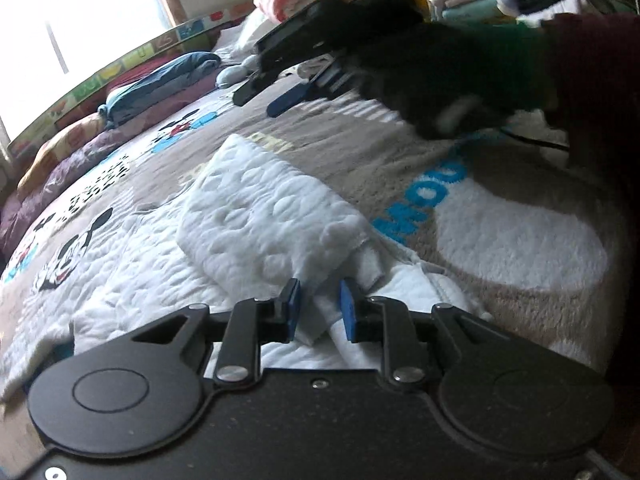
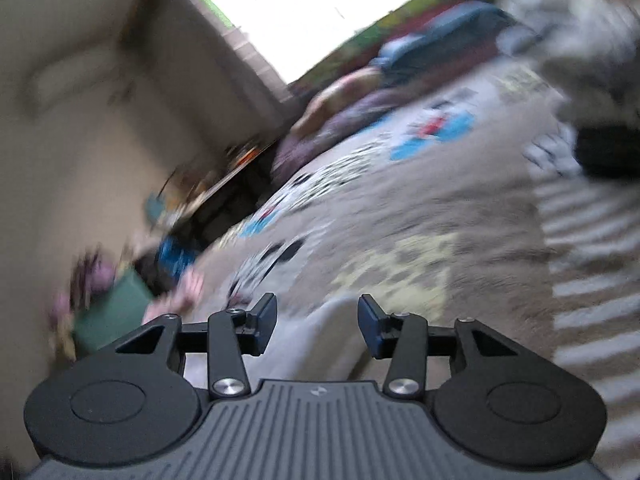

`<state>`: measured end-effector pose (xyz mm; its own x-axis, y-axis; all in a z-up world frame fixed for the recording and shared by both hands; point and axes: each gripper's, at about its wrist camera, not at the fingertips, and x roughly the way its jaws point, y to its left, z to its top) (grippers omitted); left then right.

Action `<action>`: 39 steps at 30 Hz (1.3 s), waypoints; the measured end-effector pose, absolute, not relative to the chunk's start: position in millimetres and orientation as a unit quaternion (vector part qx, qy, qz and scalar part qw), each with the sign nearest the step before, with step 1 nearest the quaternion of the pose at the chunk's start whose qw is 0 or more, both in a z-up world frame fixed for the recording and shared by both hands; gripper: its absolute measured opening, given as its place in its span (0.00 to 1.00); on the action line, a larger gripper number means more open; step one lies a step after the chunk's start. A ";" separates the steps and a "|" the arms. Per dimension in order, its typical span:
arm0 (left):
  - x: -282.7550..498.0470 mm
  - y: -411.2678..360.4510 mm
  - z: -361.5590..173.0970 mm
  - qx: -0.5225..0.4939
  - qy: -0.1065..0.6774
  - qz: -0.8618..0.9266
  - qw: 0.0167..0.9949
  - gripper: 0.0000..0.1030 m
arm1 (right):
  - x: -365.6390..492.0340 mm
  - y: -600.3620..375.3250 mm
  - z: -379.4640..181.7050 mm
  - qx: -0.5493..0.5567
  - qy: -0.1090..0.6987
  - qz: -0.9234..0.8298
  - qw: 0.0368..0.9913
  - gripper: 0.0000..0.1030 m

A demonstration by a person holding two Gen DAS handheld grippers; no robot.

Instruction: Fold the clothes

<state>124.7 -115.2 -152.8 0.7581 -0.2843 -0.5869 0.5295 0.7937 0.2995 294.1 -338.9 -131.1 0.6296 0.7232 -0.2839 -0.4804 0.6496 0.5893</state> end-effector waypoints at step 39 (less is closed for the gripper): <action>105.4 81.9 -124.5 -0.237 0.245 -0.113 0.933 0.63 | 150.3 -272.8 -102.8 0.075 0.221 0.336 0.912 0.55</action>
<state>105.4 81.9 -124.5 0.8546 -0.3278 -0.4027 0.0958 0.8618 -0.4982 150.3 -272.8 -102.8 0.6763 0.6467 -0.3527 -0.5800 0.7627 0.2862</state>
